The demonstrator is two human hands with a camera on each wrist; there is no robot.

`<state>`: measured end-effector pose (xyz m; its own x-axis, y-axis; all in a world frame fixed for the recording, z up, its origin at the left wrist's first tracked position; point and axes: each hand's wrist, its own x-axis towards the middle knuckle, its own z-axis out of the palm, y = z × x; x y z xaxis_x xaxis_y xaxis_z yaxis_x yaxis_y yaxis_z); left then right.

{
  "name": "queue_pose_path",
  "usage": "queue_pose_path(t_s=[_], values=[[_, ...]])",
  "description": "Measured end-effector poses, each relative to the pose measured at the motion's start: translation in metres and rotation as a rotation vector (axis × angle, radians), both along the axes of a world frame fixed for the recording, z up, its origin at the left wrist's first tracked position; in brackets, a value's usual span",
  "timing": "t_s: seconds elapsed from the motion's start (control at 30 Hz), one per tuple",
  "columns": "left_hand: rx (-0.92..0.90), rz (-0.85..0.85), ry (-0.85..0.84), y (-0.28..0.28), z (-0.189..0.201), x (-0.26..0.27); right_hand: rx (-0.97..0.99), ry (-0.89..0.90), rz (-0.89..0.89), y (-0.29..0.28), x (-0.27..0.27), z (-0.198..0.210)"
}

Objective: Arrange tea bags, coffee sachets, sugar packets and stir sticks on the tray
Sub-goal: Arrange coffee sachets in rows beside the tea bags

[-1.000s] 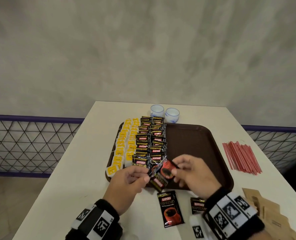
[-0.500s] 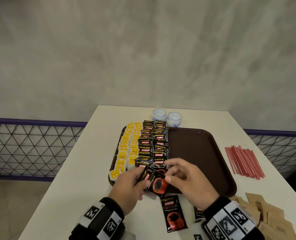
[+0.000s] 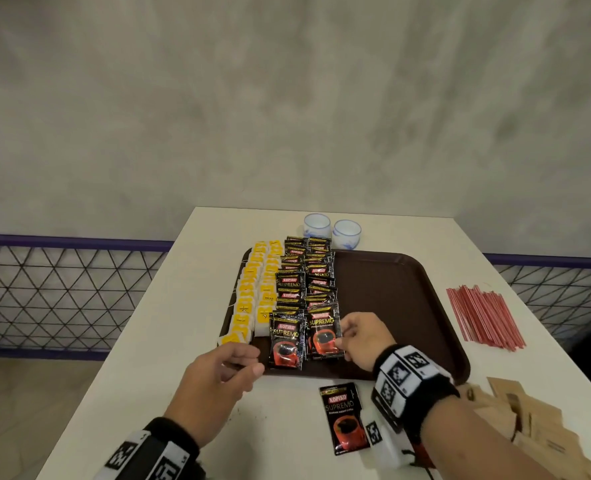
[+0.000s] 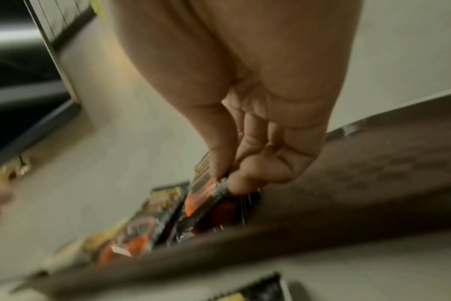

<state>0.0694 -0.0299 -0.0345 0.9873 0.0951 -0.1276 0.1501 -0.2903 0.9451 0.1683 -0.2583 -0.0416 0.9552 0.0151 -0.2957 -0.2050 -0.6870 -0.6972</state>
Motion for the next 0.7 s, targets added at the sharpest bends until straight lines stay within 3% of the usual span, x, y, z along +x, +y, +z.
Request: queue_pose_path(t_s=[0.2,0.33,0.57,0.7], values=[[0.022,0.040,-0.011,0.013,-0.005,-0.007,-0.184,-0.024,-0.042,0.017,0.000,-0.005],[0.039,0.050,-0.028,0.016,-0.006,-0.009,-0.200,-0.024,-0.036,0.007,-0.009,0.003],[0.192,-0.069,-0.124,-0.017,-0.001,-0.001,-0.079,-0.088,0.001,-0.065,-0.066,0.051],[0.212,-0.161,-0.113,-0.049,0.001,0.008,-0.192,-0.118,-0.143,-0.109,-0.105,0.062]])
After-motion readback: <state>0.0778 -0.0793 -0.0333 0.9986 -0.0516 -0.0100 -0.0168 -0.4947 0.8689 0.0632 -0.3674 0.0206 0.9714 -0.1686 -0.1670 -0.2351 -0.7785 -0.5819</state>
